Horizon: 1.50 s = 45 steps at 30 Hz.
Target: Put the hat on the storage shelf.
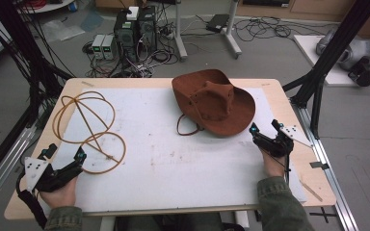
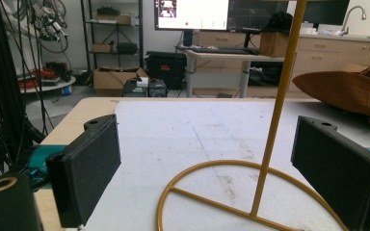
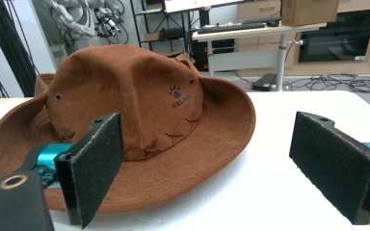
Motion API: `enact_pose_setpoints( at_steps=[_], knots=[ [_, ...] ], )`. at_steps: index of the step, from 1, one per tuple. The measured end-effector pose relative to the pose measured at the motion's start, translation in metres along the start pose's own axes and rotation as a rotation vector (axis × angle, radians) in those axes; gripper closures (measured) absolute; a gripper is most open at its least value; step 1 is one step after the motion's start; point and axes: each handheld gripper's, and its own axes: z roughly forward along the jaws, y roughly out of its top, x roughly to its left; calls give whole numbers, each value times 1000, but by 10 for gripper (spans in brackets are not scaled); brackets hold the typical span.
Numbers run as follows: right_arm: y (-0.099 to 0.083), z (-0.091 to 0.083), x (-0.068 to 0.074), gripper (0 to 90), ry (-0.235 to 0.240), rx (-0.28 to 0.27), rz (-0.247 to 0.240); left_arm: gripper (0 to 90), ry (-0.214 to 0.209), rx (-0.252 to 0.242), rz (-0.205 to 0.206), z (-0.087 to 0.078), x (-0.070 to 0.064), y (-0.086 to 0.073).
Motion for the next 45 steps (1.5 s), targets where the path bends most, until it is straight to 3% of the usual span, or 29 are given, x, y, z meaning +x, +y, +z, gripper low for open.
enact_pose_setpoints(
  at_steps=[25,36,45],
  knots=[
    [2,-2,-2,114,-9,-28,-1,104,-2,-3,2,0,0,0],
    [18,-2,3,115,-4,-84,-23,104,0,-7,-3,1,0,0],
    [32,9,11,115,20,-76,-27,104,-4,-6,-7,2,1,0]
  ],
)
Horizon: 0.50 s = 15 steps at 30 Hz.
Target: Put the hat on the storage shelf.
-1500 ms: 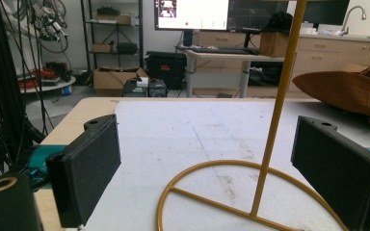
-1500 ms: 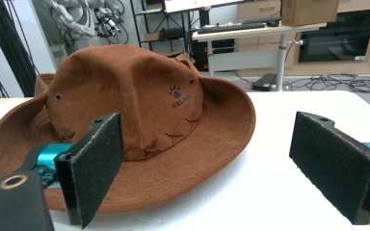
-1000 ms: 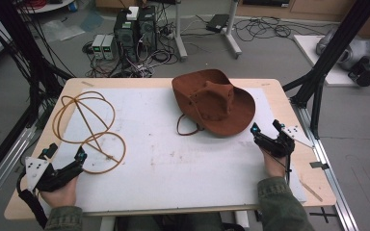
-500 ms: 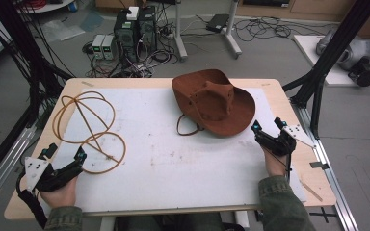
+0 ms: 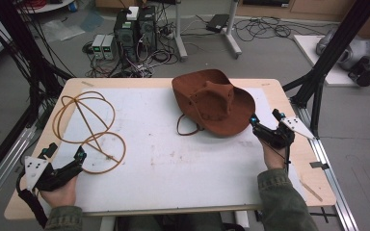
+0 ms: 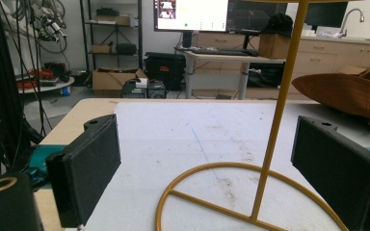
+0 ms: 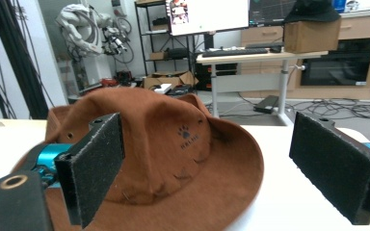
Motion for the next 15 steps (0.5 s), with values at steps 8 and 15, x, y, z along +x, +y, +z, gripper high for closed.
enact_pose_setpoints(
  at_steps=[8,15],
  knots=[
    [20,29,17,115,50,26,-31,104,-5,-3,3,0,-1,0],
    [24,47,24,115,70,52,-33,104,-5,-1,8,-1,1,0]
  ],
)
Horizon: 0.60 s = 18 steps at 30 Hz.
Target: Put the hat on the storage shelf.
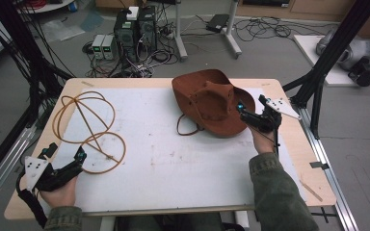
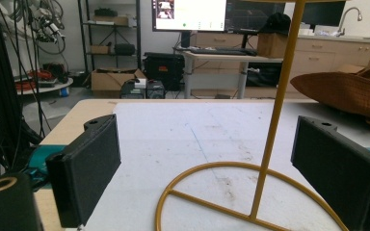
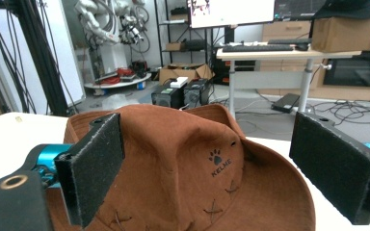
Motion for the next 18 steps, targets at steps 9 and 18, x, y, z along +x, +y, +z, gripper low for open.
enact_pose_setpoints(
  at_steps=[9,18],
  knots=[
    [1,23,0,115,23,45,-27,104,0,3,7,0,0,0],
    [-7,56,3,115,72,130,-49,104,-13,9,21,3,-3,0]
  ],
)
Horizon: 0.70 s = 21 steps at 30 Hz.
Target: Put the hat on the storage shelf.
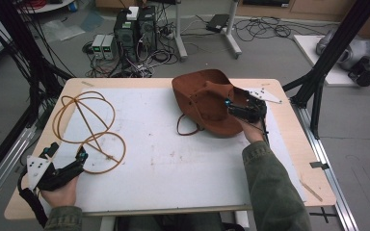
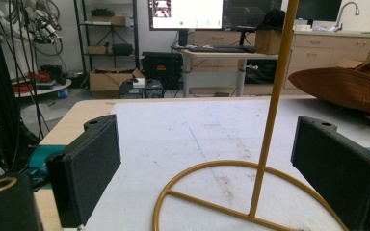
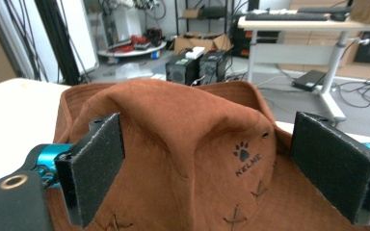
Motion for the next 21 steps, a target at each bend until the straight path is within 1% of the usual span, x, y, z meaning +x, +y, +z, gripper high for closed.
enact_pose_setpoints(
  at_steps=[1,2,3,4,5,9,10,12,13,14,16,20,21],
  knots=[
    [0,0,0,115,0,0,0,104,0,0,0,0,0,0],
    [1,7,0,115,1,23,-5,104,-1,2,3,0,0,0],
    [1,7,0,115,1,23,-5,104,0,1,2,0,0,0],
    [3,13,-2,115,4,38,-1,104,-1,3,3,1,0,0],
    [5,16,-2,115,7,50,4,104,-1,3,3,1,0,0],
    [5,22,-2,116,16,58,-2,104,-4,4,-2,1,0,-1],
    [2,28,-3,115,13,89,-14,104,-5,4,-2,1,0,-1],
    [-1,33,-3,115,16,115,-10,104,-4,2,-4,2,0,-1],
    [-1,33,-3,115,16,115,-10,104,-5,2,-3,2,0,-1],
    [-2,38,-2,115,29,126,-17,104,-7,3,-3,2,0,-1],
    [-2,44,2,115,33,137,-43,104,-7,4,-1,2,0,-1],
    [-2,54,10,115,16,153,-82,104,-10,4,-1,3,-1,-1],
    [-2,54,10,115,16,153,-82,104,-10,4,-2,3,-1,-1]
  ],
)
